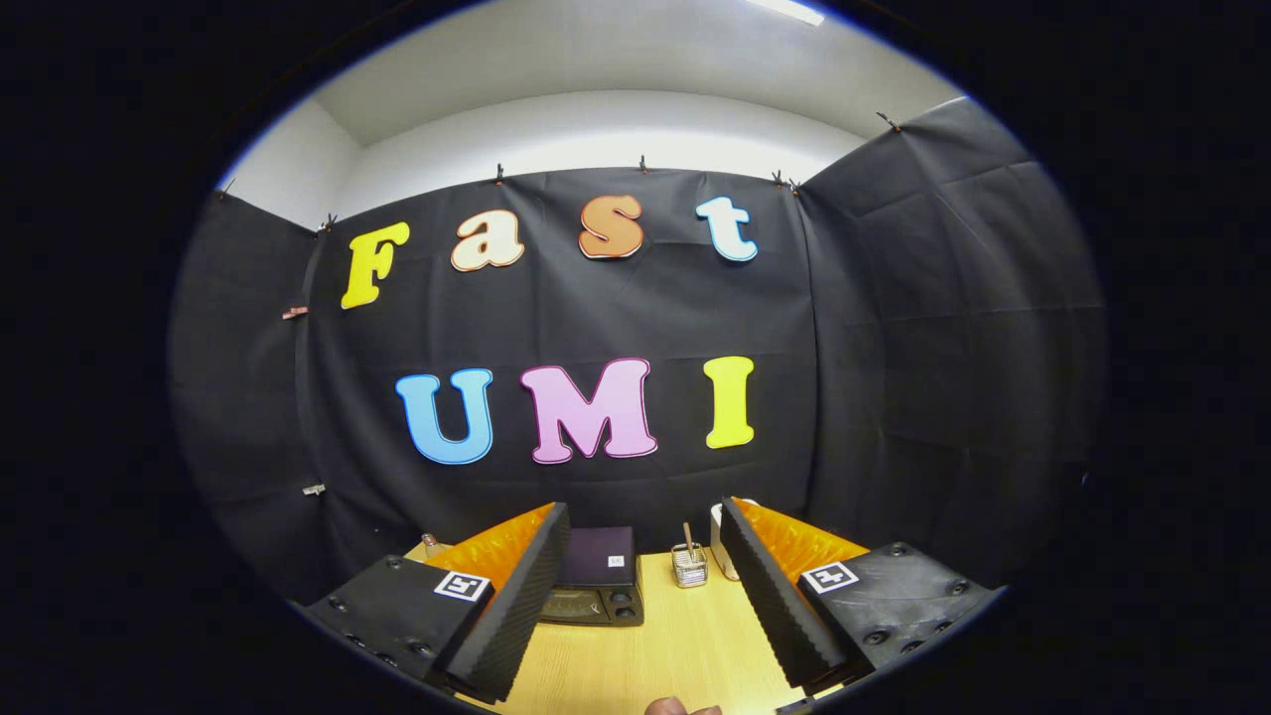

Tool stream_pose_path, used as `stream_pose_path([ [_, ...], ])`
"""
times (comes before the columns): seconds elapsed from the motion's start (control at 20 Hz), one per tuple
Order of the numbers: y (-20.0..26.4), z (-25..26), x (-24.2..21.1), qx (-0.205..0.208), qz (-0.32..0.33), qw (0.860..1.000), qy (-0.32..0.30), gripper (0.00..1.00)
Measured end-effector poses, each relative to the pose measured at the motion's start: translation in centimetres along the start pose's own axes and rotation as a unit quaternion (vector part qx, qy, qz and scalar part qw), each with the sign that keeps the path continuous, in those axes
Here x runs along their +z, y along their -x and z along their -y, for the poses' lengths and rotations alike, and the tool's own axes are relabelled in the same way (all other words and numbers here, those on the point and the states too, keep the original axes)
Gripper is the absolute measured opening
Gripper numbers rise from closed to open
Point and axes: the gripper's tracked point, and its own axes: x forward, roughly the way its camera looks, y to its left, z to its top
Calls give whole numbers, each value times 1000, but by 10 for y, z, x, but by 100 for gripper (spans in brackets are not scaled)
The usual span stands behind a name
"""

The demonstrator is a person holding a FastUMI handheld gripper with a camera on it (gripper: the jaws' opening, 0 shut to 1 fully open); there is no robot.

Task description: Open the toaster oven, put the food inside, and close the toaster oven door.

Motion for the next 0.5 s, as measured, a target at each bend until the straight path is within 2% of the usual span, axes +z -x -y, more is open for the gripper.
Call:
stream_pose_path([
  [0.5,1,-5,4,6,8,1000,2,98],
])
